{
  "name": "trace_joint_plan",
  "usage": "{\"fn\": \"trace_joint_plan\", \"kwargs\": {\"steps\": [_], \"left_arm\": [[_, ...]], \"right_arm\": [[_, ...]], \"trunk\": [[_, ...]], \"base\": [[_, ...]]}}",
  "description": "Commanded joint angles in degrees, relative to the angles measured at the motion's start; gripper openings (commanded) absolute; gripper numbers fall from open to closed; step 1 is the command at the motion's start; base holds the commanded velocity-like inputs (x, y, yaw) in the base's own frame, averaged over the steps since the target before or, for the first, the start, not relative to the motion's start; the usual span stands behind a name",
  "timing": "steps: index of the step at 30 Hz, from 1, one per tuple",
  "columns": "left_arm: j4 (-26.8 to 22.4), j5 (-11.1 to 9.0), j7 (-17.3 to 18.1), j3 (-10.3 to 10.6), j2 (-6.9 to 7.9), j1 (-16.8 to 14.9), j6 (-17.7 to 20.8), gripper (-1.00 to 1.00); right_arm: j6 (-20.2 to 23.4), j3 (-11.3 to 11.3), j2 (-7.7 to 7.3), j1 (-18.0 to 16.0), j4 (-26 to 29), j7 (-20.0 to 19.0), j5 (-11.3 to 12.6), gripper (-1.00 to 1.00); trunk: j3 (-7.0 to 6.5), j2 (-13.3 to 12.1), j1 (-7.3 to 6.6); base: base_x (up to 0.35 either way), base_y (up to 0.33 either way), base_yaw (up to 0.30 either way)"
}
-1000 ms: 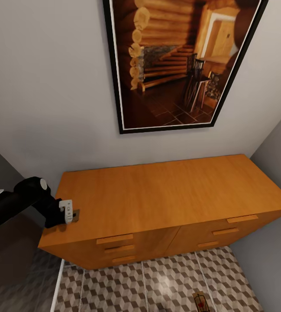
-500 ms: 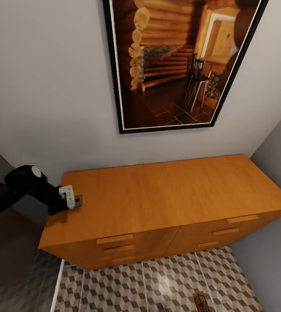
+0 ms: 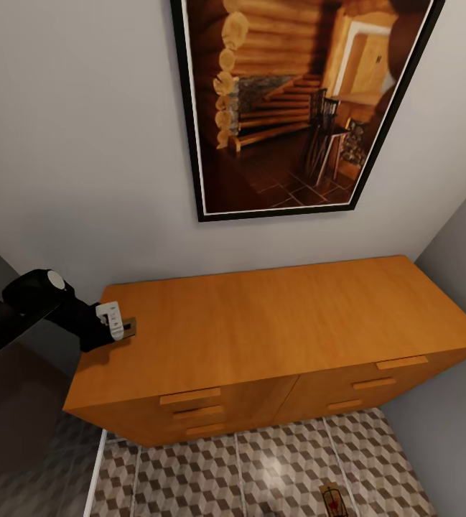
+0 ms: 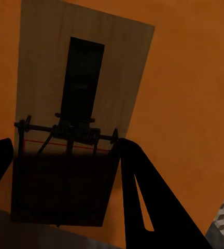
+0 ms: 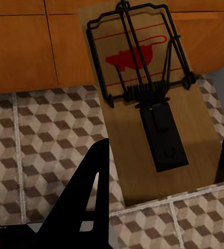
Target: Take the four mousetraps from the cabinet in the bathroom and place them on the bathroom floor. Make sure all four end up on the same floor surface, and ensure that at least two of them are either under or directly next to the same bathroom sink.
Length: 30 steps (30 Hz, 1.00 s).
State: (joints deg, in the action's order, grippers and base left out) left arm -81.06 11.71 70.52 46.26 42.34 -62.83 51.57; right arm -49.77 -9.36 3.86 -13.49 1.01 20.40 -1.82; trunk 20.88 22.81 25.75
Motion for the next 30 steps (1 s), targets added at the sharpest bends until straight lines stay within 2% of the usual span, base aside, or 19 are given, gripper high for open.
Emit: {"fn": "trace_joint_plan", "kwargs": {"steps": [1, 6, 14, 15, 23, 30], "left_arm": [[-0.1, 0.6, 0.4, 0.1, 0.00, -0.1, 0.2, -1.00], [-0.1, 0.6, 0.4, 0.2, 0.00, -0.1, 0.2, -1.00], [-0.1, 0.6, 0.4, 0.4, -0.04, -0.1, 0.2, -1.00], [-0.1, 0.6, 0.4, 2.1, -0.06, -0.1, 0.2, -1.00], [0.0, 0.6, 0.4, 2.4, -0.06, -0.1, 0.2, -1.00], [0.1, 0.6, 0.4, 3.6, -0.06, -0.1, 0.2, -1.00]], "right_arm": [[-0.1, -0.4, 0.01, 0.0, 0.0, 0.5, -0.1, -1.00], [0.0, -0.4, 0.02, 0.0, 0.0, 0.5, -0.1, -1.00], [0.0, -0.4, 0.01, 0.0, 0.0, 0.5, -0.1, -1.00], [0.0, -0.4, 0.01, 0.0, 0.0, 0.5, -0.1, -1.00], [0.0, -0.4, 0.02, 0.0, 0.0, 0.5, -0.1, -1.00], [0.0, -0.4, 0.01, 0.0, 0.0, 0.5, -0.1, -1.00]], "trunk": [[0.10, 0.1, 0.03], [0.10, 0.1, 0.03], [0.10, 0.1, 0.03], [0.10, 0.1, 0.03], [0.10, 0.1, 0.03], [0.10, 0.1, 0.03]], "base": [[0.000, 0.000, 0.000], [-0.043, 0.000, 0.000], [-0.304, 0.000, 0.000], [-0.331, -0.083, 0.000], [-0.321, -0.139, 0.000], [-0.305, -0.165, 0.000]]}}
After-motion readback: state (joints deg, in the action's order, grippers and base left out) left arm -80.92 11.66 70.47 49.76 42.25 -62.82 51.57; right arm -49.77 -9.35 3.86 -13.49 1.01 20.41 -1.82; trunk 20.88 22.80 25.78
